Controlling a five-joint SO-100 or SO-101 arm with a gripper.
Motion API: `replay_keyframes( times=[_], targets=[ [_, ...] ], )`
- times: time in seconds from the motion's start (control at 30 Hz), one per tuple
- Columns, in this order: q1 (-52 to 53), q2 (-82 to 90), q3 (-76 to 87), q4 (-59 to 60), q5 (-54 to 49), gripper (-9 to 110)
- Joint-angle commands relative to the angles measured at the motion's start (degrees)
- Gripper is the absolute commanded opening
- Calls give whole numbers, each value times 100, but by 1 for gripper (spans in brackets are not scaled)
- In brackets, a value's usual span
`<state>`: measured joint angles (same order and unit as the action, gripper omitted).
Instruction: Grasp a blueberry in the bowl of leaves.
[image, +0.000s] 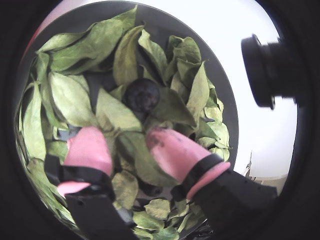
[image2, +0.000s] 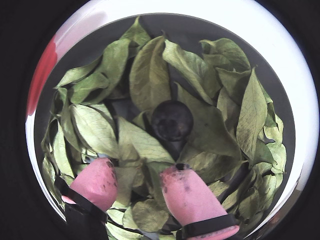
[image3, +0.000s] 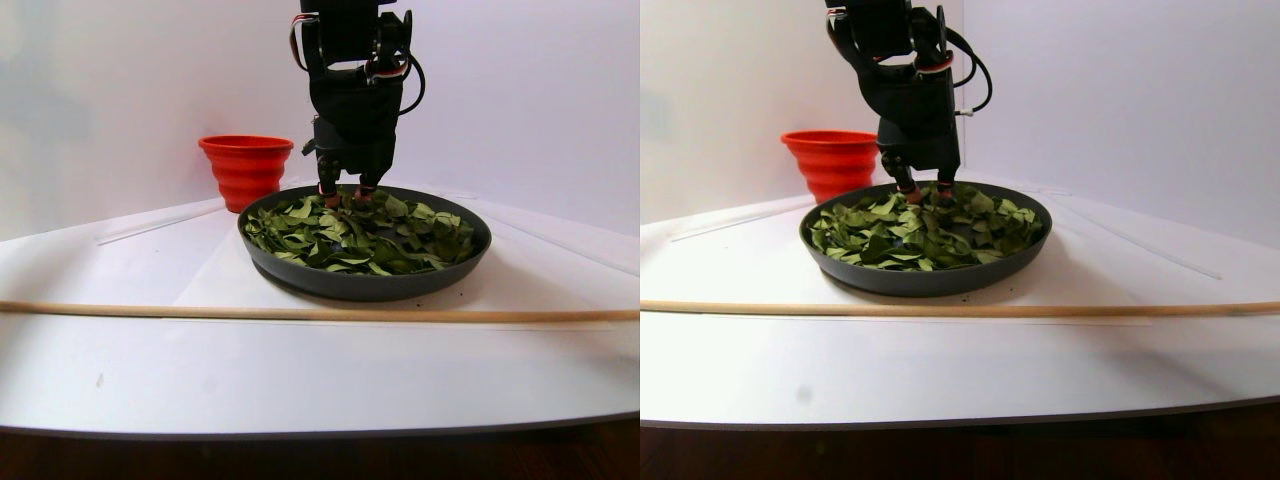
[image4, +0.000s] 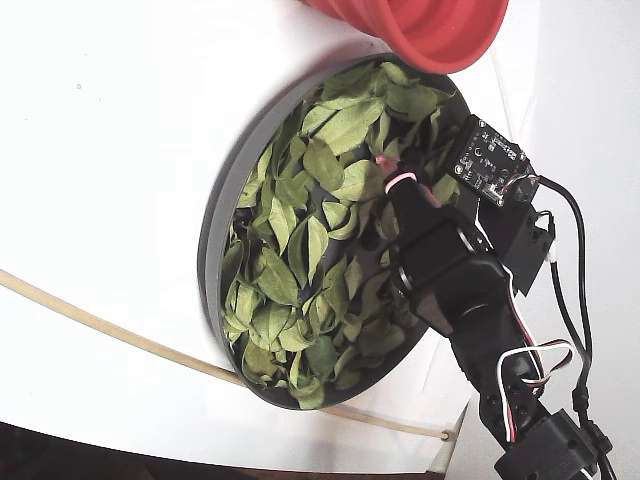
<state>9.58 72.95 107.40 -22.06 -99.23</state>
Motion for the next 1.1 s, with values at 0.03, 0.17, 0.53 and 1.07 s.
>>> replay_keyframes(
  times=[0.03,0.17,0.53,1.07],
  targets=[
    [132,79,-396,-149,9,17],
    [193,-9,-536,-149,9,17],
    [316,-281,-940,-141,149,17],
    [299,-545,-1283,-149,483,19]
  ],
)
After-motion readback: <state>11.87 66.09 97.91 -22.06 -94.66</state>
